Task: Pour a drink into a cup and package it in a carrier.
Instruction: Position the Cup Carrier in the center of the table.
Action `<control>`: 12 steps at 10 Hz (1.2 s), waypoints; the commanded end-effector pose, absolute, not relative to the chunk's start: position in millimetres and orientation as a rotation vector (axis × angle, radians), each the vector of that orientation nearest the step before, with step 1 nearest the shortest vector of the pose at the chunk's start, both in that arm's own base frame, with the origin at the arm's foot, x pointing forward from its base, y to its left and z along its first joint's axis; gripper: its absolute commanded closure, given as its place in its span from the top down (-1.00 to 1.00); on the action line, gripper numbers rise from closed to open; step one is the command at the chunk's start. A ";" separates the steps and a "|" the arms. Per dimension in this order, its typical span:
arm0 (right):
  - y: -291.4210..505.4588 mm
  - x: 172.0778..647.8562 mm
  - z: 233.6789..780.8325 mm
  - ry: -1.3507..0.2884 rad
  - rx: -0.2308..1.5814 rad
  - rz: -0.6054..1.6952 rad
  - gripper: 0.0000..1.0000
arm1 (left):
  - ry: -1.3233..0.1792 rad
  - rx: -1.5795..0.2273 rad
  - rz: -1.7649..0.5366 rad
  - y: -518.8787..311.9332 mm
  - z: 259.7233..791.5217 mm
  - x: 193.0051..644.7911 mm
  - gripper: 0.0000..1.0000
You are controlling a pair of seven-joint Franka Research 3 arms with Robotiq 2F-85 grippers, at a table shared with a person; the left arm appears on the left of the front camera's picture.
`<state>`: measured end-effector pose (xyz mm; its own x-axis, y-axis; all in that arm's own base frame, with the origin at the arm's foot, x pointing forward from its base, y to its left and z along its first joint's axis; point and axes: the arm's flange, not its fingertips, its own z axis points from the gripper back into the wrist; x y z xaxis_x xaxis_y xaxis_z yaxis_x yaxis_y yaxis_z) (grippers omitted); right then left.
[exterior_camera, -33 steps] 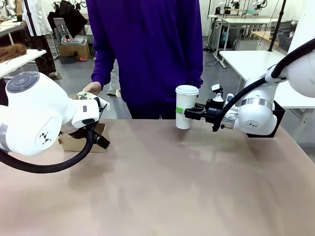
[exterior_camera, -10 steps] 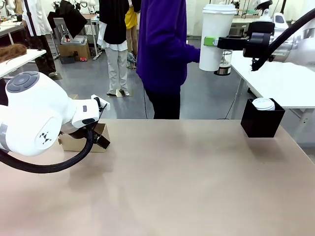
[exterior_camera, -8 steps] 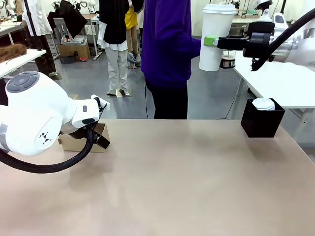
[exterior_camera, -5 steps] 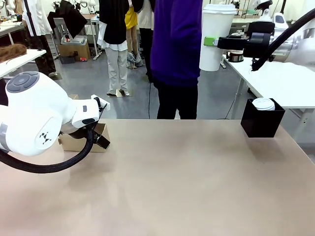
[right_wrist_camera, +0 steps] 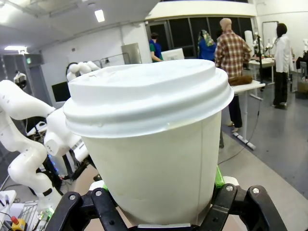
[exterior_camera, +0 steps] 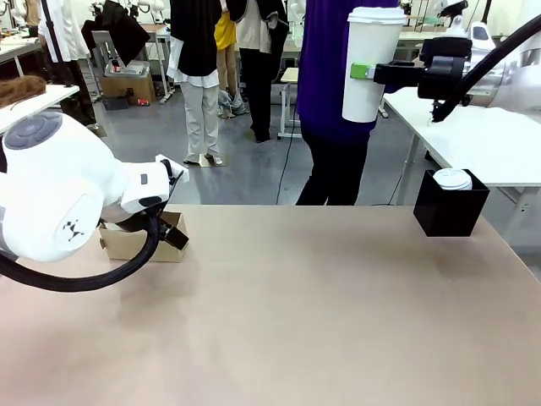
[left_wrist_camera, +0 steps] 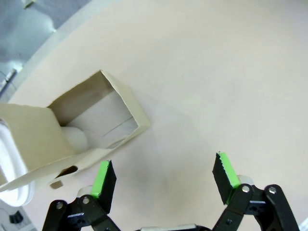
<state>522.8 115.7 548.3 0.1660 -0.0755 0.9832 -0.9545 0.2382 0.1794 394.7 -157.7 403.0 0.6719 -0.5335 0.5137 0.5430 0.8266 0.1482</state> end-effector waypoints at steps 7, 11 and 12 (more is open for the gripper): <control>115.8 522.8 554.2 -1.234 1.144 0.881 0.60 | -0.499 -0.014 -0.293 -158.8 570.6 374.1 1.00; 115.8 522.8 554.2 -1.234 1.144 0.881 0.60 | -0.436 -0.014 -0.098 -127.1 584.5 438.7 1.00; 115.8 522.8 554.2 -1.234 1.144 0.881 0.60 | -0.411 -0.015 -0.070 -119.4 582.1 452.6 1.00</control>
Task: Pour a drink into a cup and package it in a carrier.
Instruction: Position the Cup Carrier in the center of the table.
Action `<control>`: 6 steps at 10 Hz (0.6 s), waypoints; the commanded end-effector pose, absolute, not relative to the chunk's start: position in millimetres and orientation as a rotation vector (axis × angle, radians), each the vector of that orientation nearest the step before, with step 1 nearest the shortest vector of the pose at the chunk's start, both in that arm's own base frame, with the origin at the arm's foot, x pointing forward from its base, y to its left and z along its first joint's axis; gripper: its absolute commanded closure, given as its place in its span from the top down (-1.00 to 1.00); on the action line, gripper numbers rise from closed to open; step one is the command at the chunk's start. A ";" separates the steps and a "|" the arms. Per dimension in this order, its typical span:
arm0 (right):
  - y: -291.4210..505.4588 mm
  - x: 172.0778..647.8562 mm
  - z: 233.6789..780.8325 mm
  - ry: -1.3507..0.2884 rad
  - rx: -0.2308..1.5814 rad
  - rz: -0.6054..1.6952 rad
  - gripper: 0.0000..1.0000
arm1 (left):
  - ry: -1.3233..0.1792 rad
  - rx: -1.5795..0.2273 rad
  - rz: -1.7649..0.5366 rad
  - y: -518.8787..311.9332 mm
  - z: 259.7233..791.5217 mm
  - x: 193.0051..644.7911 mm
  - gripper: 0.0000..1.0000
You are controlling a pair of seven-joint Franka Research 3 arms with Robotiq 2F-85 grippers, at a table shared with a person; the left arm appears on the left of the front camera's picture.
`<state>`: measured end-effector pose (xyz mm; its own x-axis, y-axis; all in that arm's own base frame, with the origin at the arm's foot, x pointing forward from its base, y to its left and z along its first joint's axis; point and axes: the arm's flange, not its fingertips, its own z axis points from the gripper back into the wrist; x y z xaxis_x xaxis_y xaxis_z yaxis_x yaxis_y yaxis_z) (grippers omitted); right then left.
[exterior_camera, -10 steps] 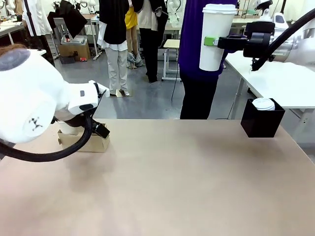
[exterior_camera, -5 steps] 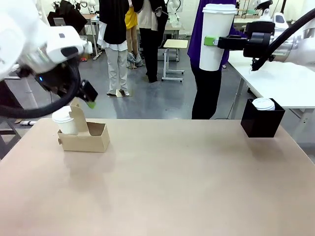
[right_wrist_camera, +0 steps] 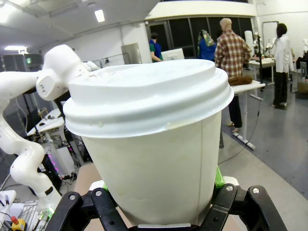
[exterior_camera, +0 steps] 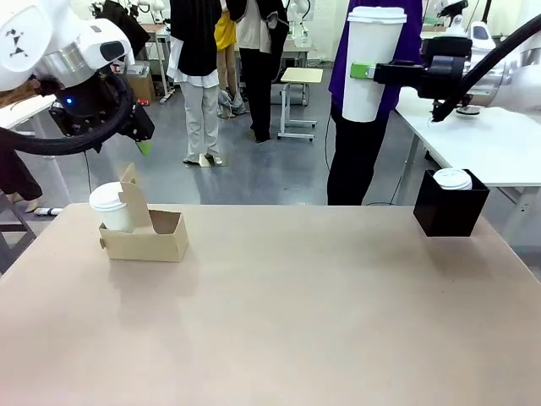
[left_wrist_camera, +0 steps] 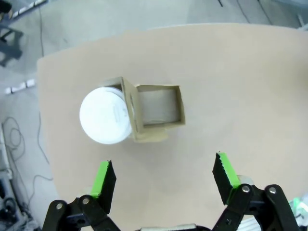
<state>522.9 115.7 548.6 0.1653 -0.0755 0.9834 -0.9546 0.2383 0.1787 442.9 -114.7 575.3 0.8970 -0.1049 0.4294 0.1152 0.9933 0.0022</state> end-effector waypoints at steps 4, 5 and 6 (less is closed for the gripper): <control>115.8 522.8 554.2 -1.234 1.144 0.881 0.60 | -0.351 -0.028 -0.069 -104.3 552.3 485.0 1.00; 115.8 522.8 554.2 -1.234 1.144 0.881 0.60 | -0.375 -0.026 -0.061 -101.2 555.9 480.1 1.00; 115.8 522.8 554.2 -1.234 1.144 0.881 0.60 | -0.375 -0.026 -0.061 -101.2 555.9 480.1 1.00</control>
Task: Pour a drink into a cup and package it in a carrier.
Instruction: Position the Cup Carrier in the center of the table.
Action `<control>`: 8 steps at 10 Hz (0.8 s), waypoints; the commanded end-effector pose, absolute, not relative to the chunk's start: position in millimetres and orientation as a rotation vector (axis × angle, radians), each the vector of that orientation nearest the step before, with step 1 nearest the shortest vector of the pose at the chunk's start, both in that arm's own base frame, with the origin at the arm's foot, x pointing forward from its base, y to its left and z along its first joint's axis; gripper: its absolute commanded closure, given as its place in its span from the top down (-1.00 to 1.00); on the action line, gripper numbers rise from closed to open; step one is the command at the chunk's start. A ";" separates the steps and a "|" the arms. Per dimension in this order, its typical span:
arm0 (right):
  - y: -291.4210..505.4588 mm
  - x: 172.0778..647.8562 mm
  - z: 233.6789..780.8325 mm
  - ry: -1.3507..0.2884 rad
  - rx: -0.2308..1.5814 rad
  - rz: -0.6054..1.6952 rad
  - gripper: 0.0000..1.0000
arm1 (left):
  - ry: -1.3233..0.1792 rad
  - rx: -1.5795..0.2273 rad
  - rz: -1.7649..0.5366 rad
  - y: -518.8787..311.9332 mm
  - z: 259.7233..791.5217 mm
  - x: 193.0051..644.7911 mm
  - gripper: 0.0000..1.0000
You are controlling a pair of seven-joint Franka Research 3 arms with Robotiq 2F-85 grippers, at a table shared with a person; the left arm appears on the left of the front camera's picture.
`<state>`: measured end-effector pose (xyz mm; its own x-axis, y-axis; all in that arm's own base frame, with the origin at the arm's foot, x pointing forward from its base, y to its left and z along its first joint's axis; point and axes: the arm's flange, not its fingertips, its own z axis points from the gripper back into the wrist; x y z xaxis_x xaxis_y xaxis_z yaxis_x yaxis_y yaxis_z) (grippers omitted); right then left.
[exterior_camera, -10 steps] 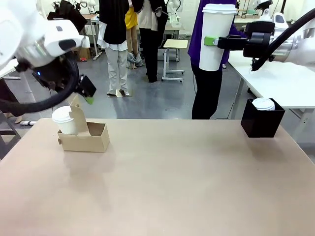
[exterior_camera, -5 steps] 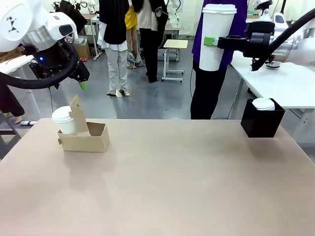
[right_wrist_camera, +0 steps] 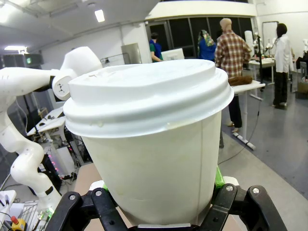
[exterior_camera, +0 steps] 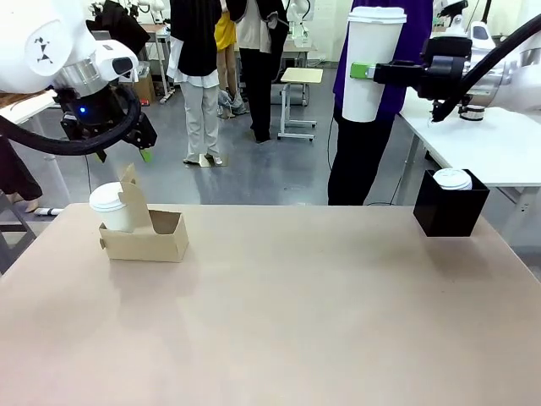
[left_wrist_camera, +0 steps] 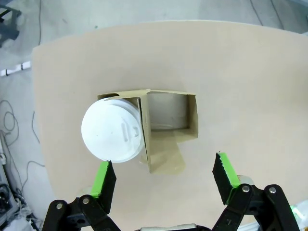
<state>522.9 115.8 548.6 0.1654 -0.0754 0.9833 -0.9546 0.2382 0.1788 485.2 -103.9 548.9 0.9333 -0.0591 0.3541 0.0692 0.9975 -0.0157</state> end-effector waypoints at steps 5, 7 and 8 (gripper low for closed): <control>115.8 522.8 554.2 -1.234 1.144 0.881 0.60 | -0.382 -0.009 0.033 -101.1 543.3 500.7 1.00; 115.8 522.8 554.2 -1.234 1.144 0.881 0.60 | -0.360 0.004 0.084 -97.0 530.6 517.4 1.00; 115.8 522.8 554.2 -1.234 1.144 0.881 0.60 | -0.354 0.014 0.093 -94.8 525.0 523.5 1.00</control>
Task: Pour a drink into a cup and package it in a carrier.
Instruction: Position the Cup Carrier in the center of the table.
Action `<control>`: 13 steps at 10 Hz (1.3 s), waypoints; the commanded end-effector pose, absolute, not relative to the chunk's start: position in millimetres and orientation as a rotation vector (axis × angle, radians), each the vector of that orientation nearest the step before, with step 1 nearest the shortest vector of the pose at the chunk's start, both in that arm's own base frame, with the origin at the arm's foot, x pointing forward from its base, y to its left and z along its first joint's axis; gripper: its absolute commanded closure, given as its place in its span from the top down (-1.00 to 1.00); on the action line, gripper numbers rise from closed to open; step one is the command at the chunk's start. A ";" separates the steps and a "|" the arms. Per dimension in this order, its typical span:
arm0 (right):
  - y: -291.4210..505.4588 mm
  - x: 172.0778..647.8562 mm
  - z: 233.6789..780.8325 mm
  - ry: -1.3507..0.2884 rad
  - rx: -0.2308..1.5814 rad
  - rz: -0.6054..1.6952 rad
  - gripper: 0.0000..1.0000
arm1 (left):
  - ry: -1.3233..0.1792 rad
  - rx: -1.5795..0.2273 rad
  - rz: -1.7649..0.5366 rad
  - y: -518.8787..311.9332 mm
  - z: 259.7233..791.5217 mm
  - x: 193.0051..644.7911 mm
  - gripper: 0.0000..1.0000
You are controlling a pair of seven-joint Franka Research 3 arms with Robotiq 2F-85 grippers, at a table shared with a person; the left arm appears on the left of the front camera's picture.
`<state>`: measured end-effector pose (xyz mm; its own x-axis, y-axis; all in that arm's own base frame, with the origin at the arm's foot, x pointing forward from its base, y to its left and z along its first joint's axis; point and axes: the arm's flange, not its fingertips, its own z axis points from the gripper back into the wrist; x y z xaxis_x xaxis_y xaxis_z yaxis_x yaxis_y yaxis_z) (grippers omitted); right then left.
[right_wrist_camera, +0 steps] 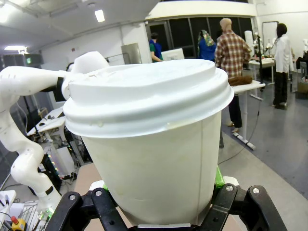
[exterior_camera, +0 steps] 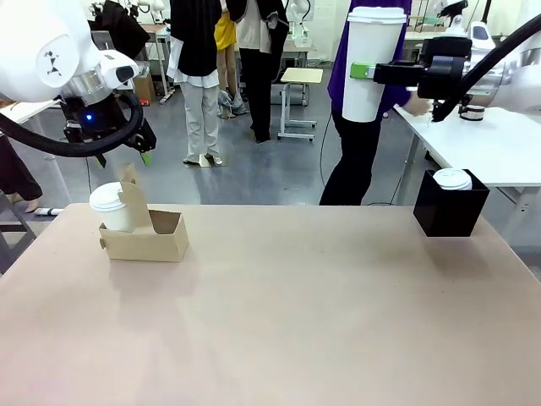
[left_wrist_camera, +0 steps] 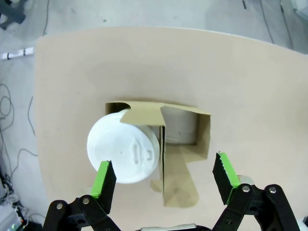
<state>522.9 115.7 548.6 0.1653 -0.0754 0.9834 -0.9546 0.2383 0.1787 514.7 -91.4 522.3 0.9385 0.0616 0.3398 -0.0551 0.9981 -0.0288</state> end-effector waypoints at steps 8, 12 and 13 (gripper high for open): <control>115.8 522.8 554.2 -1.234 1.144 0.881 0.60 | -0.272 0.030 0.091 -84.6 507.1 540.8 -0.95; 115.8 522.8 554.2 -1.234 1.144 0.881 0.60 | -0.255 -0.033 0.102 -86.2 508.0 539.4 -1.00; 115.8 522.8 554.2 -1.234 1.144 0.881 0.60 | -0.263 0.023 0.093 -88.9 500.2 535.0 -1.00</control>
